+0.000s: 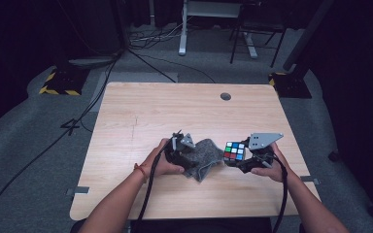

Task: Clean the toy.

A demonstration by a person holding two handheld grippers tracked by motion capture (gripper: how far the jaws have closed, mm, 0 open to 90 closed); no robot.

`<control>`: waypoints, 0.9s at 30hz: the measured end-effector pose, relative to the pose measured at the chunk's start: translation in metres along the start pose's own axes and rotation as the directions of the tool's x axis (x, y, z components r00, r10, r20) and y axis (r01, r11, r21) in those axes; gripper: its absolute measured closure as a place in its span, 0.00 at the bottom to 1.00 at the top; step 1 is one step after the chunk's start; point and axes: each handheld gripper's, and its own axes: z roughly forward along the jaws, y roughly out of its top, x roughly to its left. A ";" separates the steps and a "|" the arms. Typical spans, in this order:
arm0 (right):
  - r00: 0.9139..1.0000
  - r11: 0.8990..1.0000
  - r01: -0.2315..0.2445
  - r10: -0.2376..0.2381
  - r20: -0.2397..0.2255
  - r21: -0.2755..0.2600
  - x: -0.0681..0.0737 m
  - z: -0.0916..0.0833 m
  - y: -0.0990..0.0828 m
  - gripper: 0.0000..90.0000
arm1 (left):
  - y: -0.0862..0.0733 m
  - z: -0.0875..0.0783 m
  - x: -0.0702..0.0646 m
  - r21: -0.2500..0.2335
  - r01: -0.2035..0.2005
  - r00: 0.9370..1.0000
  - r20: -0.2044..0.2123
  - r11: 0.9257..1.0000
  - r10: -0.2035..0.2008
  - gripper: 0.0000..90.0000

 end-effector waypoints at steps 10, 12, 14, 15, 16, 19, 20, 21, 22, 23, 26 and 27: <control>1.000 1.000 0.002 -0.002 -0.001 0.012 0.001 0.002 0.000 0.37 | -0.002 0.004 0.002 -0.022 -0.022 1.000 -0.017 1.000 0.021 0.66; 1.000 1.000 0.002 -0.002 0.000 0.014 0.001 0.002 0.000 0.37 | -0.001 0.003 0.002 -0.018 -0.035 0.999 -0.037 0.999 0.034 0.74; 1.000 1.000 0.002 -0.002 0.001 0.016 0.001 0.003 0.000 0.37 | 0.000 0.003 0.001 -0.014 -0.047 0.998 -0.048 0.999 0.046 0.78; 1.000 1.000 0.007 -0.007 0.001 0.021 0.000 0.003 -0.001 0.37 | 0.001 0.002 -0.001 -0.018 -0.058 0.996 -0.070 0.998 0.056 0.80; 1.000 1.000 0.004 -0.005 0.003 0.020 0.000 0.003 -0.001 0.37 | 0.002 -0.003 -0.002 -0.068 -0.057 0.997 -0.064 0.996 0.053 0.80; 1.000 1.000 -0.007 0.007 0.006 0.006 -0.001 0.002 -0.002 0.37 | 0.009 -0.022 -0.008 -0.168 -0.068 0.997 -0.033 0.983 0.063 0.81; 1.000 1.000 -0.007 0.007 0.006 0.006 -0.001 0.002 -0.002 0.37 | 0.009 -0.022 -0.008 -0.168 -0.068 0.997 -0.033 0.983 0.063 0.81; 1.000 1.000 -0.014 0.014 -0.003 -0.012 -0.001 0.002 -0.002 0.37 | 0.015 -0.036 -0.018 -0.240 -0.109 0.994 -0.029 0.965 0.105 0.81; 1.000 1.000 -0.013 0.013 -0.004 -0.018 -0.001 0.002 -0.001 0.37 | 0.019 -0.043 -0.024 -0.266 -0.125 0.992 -0.025 0.956 0.123 0.81; 1.000 1.000 -0.012 0.012 -0.010 -0.026 0.000 0.002 -0.001 0.37 | 0.019 -0.043 -0.024 -0.266 -0.125 0.992 -0.025 0.956 0.123 0.81; 1.000 1.000 0.004 -0.004 -0.018 -0.025 0.003 0.004 0.001 0.37 | 0.027 -0.065 -0.043 -0.328 -0.201 0.978 -0.020 0.923 0.206 0.81; 1.000 0.999 0.002 -0.003 -0.019 -0.033 0.004 0.004 0.001 0.37 | 0.028 -0.066 -0.045 -0.321 -0.208 0.977 -0.027 0.924 0.211 0.81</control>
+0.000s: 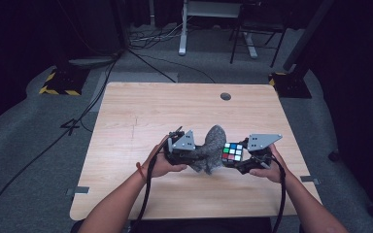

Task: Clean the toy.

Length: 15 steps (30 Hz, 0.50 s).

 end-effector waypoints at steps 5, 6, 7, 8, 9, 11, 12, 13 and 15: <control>1.000 0.999 -0.002 0.002 0.003 -0.055 0.002 0.000 0.005 0.37 | -0.002 0.003 -0.003 -0.032 0.012 1.000 0.017 0.999 -0.012 0.81; 1.000 0.999 -0.002 0.002 0.003 -0.055 0.002 0.000 0.005 0.37 | -0.002 0.003 -0.003 -0.032 0.012 1.000 0.017 0.999 -0.012 0.81; 1.000 0.998 -0.006 0.007 0.007 -0.059 0.002 -0.001 0.006 0.37 | -0.001 0.003 -0.004 -0.041 0.002 1.000 0.026 0.999 -0.001 0.81; 1.000 0.997 -0.016 0.017 0.017 -0.075 0.001 -0.002 0.006 0.37 | 0.000 0.006 -0.006 -0.033 -0.004 0.999 0.038 0.999 0.005 0.81; 1.000 0.997 -0.016 0.017 0.017 -0.075 0.001 -0.002 0.006 0.37 | 0.000 0.006 -0.006 -0.033 -0.004 0.999 0.038 0.999 0.005 0.81; 0.999 0.994 -0.036 0.039 0.026 -0.101 -0.002 -0.005 0.007 0.37 | -0.002 0.018 -0.010 0.019 -0.031 0.998 0.049 0.999 0.030 0.81; 0.999 0.994 -0.036 0.039 0.026 -0.101 -0.002 -0.005 0.007 0.37 | -0.002 0.018 -0.010 0.019 -0.031 0.998 0.049 0.999 0.030 0.81; 0.998 0.992 -0.048 0.052 0.025 -0.120 -0.003 -0.006 0.007 0.37 | -0.002 0.022 -0.011 0.031 -0.034 0.998 0.051 0.999 0.032 0.81; 0.998 0.990 -0.051 0.056 0.034 -0.130 -0.003 -0.008 0.007 0.37 | -0.003 0.031 -0.012 0.085 -0.059 0.997 0.046 0.995 0.056 0.81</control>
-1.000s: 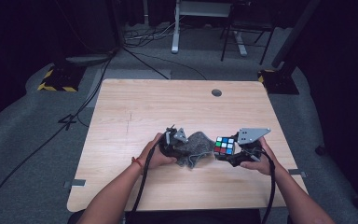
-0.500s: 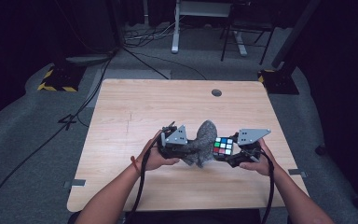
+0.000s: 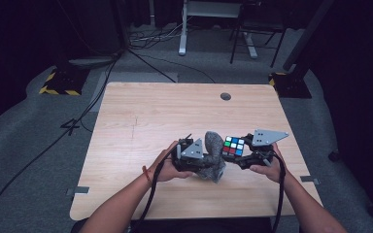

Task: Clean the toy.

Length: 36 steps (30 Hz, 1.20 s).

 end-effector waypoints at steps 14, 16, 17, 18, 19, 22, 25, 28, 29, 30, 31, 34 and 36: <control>0.996 1.000 0.018 -0.018 -0.083 0.008 0.007 0.003 0.002 0.37 | 0.007 -0.033 0.003 -0.169 -0.027 0.998 -0.056 0.985 0.017 0.81; 0.996 1.000 0.019 -0.017 -0.086 0.017 0.007 0.004 0.002 0.37 | 0.007 -0.035 0.003 -0.175 -0.019 0.999 -0.046 0.984 0.011 0.81; 0.996 1.000 0.018 -0.017 -0.092 0.014 0.007 0.005 0.001 0.37 | 0.008 -0.035 0.003 -0.173 -0.027 0.998 -0.053 0.984 0.018 0.81; 0.996 1.000 0.020 -0.018 -0.089 0.019 0.008 0.006 0.002 0.37 | 0.007 -0.035 0.004 -0.185 -0.017 0.999 -0.044 0.983 0.009 0.81; 0.996 0.999 0.023 -0.021 -0.091 0.024 0.008 0.006 0.002 0.37 | 0.007 -0.035 0.004 -0.185 -0.017 0.999 -0.044 0.983 0.009 0.81; 0.996 0.999 0.030 -0.027 -0.090 0.037 0.010 0.009 0.001 0.37 | 0.006 -0.041 0.007 -0.229 -0.002 0.999 -0.038 0.973 -0.007 0.81; 0.995 0.998 0.040 -0.036 -0.094 0.042 0.012 0.010 0.000 0.37 | 0.009 -0.043 0.007 -0.222 -0.010 0.999 -0.053 0.975 -0.001 0.81; 0.994 0.999 0.039 -0.036 -0.100 0.029 0.012 0.010 0.000 0.37 | 0.008 -0.038 0.008 -0.206 0.002 0.999 -0.052 0.979 -0.013 0.81; 0.994 0.999 0.043 -0.040 -0.097 0.026 0.012 0.010 0.000 0.37 | 0.005 -0.033 0.010 -0.185 0.005 0.999 -0.045 0.983 -0.013 0.81; 0.994 0.999 0.041 -0.039 -0.099 0.022 0.012 0.009 0.001 0.37 | 0.004 -0.030 0.010 -0.177 0.012 0.999 -0.040 0.984 -0.019 0.81; 0.995 0.999 0.041 -0.039 -0.096 0.019 0.013 0.009 0.001 0.37 | 0.002 -0.026 0.011 -0.170 0.022 0.999 -0.027 0.985 -0.027 0.81; 0.995 0.999 0.041 -0.040 -0.093 0.006 0.013 0.007 0.002 0.37 | -0.002 -0.015 0.012 -0.133 0.036 0.999 -0.001 0.990 -0.037 0.81; 0.995 0.999 0.039 -0.039 -0.091 -0.003 0.012 0.006 0.002 0.37 | -0.003 -0.012 0.012 -0.135 0.046 0.999 0.011 0.990 -0.045 0.81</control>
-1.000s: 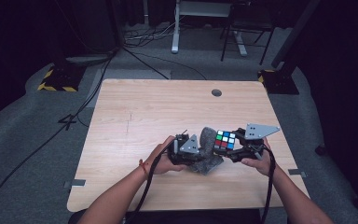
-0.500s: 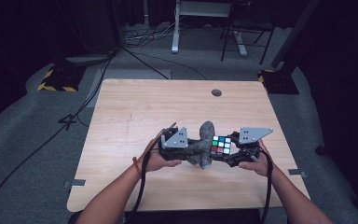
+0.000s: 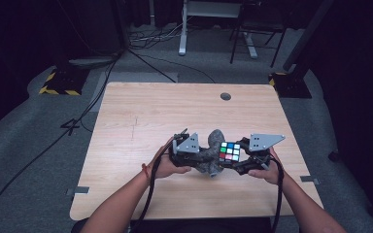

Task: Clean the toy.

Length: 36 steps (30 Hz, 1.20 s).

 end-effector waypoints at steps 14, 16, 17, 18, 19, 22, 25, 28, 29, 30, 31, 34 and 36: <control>0.999 0.994 -0.039 0.042 0.030 -0.099 -0.002 -0.008 0.005 0.37 | -0.003 0.033 -0.017 0.050 -0.039 0.996 0.087 0.998 0.035 0.81; 0.998 0.993 -0.042 0.046 0.035 -0.113 -0.001 -0.007 0.005 0.37 | -0.001 0.036 -0.020 0.044 -0.047 0.995 0.091 0.998 0.043 0.81; 0.998 0.991 -0.047 0.052 0.042 -0.124 0.000 -0.005 0.006 0.37 | 0.000 0.036 -0.021 0.019 -0.036 0.995 0.093 0.999 0.034 0.81; 0.998 0.991 -0.049 0.055 0.043 -0.128 0.000 -0.004 0.005 0.37 | 0.001 0.035 -0.021 -0.004 -0.033 0.995 0.091 0.999 0.033 0.81; 0.998 0.991 -0.049 0.055 0.043 -0.128 0.000 -0.004 0.005 0.37 | 0.001 0.035 -0.021 -0.004 -0.033 0.995 0.091 0.999 0.033 0.81; 0.996 0.987 -0.066 0.073 0.043 -0.147 0.000 -0.004 0.004 0.37 | 0.001 0.028 -0.019 -0.060 -0.008 0.997 0.071 0.998 0.012 0.81; 0.995 0.985 -0.068 0.078 0.056 -0.157 -0.002 -0.007 0.004 0.37 | 0.000 0.022 -0.017 -0.085 0.007 0.999 0.053 0.996 -0.002 0.81; 0.995 0.984 -0.077 0.087 0.055 -0.163 -0.003 -0.009 0.003 0.37 | -0.002 0.015 -0.013 -0.102 0.015 0.999 0.037 0.995 -0.012 0.81; 0.994 0.982 -0.079 0.090 0.056 -0.169 -0.003 -0.010 0.003 0.37 | -0.002 0.014 -0.012 -0.110 0.028 0.999 0.037 0.994 -0.024 0.81; 0.994 0.983 -0.069 0.082 0.068 -0.170 -0.003 -0.012 0.004 0.37 | -0.003 0.012 -0.009 -0.110 0.033 0.999 0.032 0.993 -0.030 0.81; 0.994 0.984 -0.060 0.074 0.075 -0.168 -0.003 -0.013 0.004 0.37 | -0.005 0.008 -0.005 -0.123 0.055 0.998 0.015 0.991 -0.053 0.81; 0.994 0.986 -0.049 0.065 0.092 -0.162 -0.003 -0.015 0.004 0.37 | -0.008 0.004 0.000 -0.134 0.083 0.997 0.011 0.987 -0.082 0.81; 0.991 0.986 -0.052 0.071 0.111 -0.160 -0.005 -0.017 0.003 0.37 | -0.010 0.000 0.004 -0.147 0.099 0.995 -0.001 0.984 -0.100 0.82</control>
